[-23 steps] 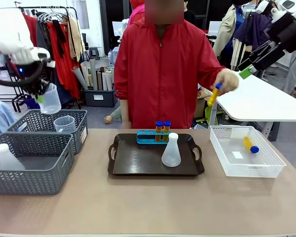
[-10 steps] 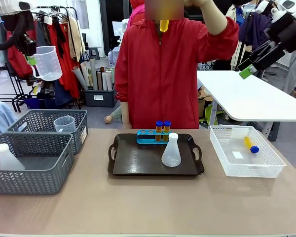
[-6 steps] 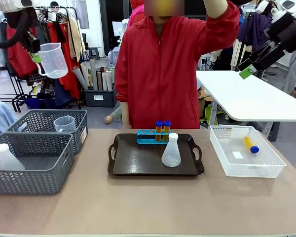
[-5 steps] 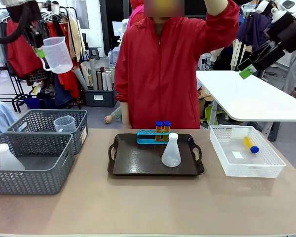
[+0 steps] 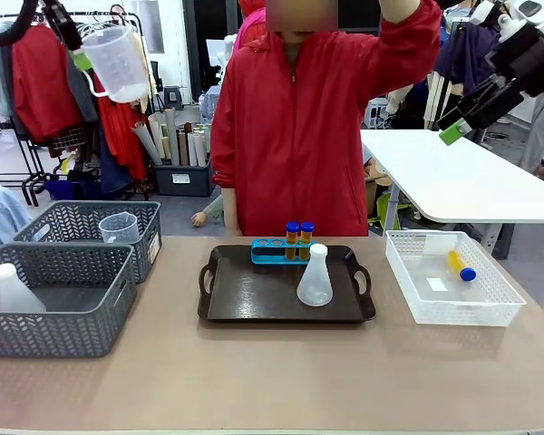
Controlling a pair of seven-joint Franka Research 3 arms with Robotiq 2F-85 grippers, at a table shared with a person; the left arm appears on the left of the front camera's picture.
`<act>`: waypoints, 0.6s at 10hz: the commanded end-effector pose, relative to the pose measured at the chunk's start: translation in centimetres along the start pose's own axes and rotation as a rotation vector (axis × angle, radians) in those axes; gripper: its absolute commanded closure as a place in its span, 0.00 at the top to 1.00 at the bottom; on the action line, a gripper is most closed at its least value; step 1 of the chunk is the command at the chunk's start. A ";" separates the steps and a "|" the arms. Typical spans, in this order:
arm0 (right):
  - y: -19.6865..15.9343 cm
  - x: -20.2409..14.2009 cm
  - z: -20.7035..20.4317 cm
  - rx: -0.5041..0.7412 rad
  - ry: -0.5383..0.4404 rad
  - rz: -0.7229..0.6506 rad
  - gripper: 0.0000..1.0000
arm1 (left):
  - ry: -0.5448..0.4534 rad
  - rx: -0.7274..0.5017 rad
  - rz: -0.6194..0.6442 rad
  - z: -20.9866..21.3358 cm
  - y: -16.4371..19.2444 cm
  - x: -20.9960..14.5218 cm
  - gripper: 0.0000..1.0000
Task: Prepare the laboratory tools.
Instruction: Pick up one Large Measuring Cup and place it on the Handle tray.
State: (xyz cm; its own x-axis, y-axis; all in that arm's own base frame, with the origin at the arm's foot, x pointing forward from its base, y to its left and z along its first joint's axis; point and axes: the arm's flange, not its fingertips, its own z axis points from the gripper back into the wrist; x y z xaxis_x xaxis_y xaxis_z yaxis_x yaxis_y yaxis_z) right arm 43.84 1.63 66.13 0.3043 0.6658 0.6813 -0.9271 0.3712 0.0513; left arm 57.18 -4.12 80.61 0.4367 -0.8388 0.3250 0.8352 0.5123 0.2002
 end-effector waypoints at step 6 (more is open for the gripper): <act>0.1 0.1 0.0 0.001 -0.007 0.011 1.00 | -0.066 -0.134 -0.266 -2.1 -5.9 6.6 0.00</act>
State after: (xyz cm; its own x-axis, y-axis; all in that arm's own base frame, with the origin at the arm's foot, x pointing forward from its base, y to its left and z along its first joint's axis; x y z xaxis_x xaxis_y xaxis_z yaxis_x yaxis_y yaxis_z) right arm 43.84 1.65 66.13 0.3040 0.6660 0.6811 -0.9273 0.3709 0.0512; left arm 56.48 -13.15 79.75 0.2223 -0.9120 0.3448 0.9399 0.2945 0.1730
